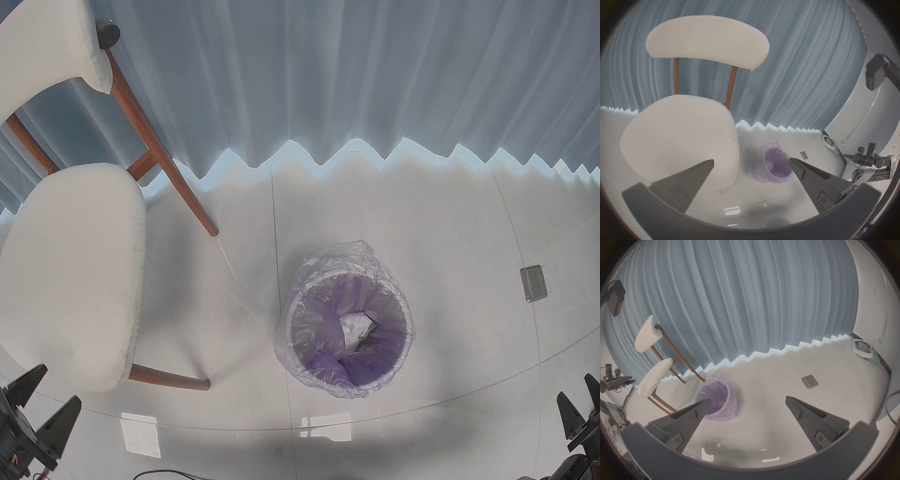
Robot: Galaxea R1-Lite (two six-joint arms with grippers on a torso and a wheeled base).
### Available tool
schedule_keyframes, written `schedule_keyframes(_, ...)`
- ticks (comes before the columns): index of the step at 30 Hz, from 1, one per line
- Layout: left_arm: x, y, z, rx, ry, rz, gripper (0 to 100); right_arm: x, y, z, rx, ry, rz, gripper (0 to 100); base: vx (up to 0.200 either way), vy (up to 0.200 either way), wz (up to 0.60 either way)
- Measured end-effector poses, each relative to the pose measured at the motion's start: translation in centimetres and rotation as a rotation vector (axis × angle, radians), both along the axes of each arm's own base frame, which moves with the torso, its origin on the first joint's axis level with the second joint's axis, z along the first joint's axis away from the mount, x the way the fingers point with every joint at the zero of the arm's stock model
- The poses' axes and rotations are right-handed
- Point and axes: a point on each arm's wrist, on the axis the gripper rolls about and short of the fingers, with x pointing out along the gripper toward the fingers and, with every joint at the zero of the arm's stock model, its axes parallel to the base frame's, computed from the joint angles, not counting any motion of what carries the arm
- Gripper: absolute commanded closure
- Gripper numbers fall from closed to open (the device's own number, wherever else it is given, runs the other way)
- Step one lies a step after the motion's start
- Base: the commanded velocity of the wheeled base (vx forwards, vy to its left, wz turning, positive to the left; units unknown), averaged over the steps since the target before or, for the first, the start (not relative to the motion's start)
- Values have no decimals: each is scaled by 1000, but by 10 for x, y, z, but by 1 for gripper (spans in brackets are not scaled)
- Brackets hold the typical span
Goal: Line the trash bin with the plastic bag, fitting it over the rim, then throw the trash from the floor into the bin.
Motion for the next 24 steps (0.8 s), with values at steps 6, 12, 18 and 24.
schedule_keyframes(6,-23,5,-44,16,-23,61,0,-4,0,-8,-35,31,-126,0,0,0,0)
schedule_keyframes(12,-29,8,-60,37,-11,137,0,-8,2,-10,-79,13,-213,0,0,0,0)
schedule_keyframes(18,-31,9,-62,47,-25,225,0,-14,5,-13,-146,-75,-158,0,0,0,0)
schedule_keyframes(24,-32,9,-63,85,-38,292,0,-16,5,-14,-148,-106,-162,0,0,0,0)
